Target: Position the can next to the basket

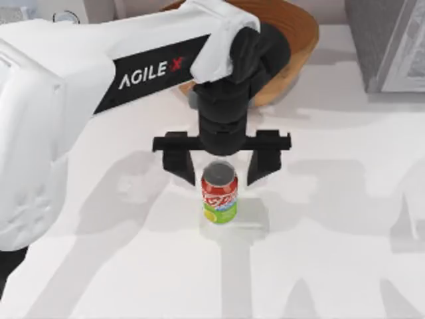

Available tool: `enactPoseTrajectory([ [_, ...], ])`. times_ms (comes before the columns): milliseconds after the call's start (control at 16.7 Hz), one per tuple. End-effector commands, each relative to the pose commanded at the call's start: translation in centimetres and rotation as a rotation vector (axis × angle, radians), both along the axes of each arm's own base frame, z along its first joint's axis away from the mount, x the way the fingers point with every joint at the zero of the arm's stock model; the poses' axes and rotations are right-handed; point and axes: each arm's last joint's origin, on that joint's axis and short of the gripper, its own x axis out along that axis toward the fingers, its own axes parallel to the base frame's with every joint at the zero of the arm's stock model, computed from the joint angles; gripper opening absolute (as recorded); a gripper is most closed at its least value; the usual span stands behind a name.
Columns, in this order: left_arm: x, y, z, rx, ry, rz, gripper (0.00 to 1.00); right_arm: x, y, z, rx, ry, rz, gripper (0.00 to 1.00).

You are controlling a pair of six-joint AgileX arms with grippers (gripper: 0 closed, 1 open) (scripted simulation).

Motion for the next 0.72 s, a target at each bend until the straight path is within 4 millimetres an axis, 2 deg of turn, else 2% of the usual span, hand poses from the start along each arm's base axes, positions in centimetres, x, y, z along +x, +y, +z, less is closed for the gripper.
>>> enactPoseTrajectory([
  [540,0.1,0.1,0.1,0.0,0.001,0.002,1.0,0.0,0.0,0.0,0.0,0.0,0.0,1.0],
  [720,0.1,-0.1,1.6,0.001,0.001,0.002,1.0,0.0,0.0,0.0,0.0,0.0,0.0,1.0],
])
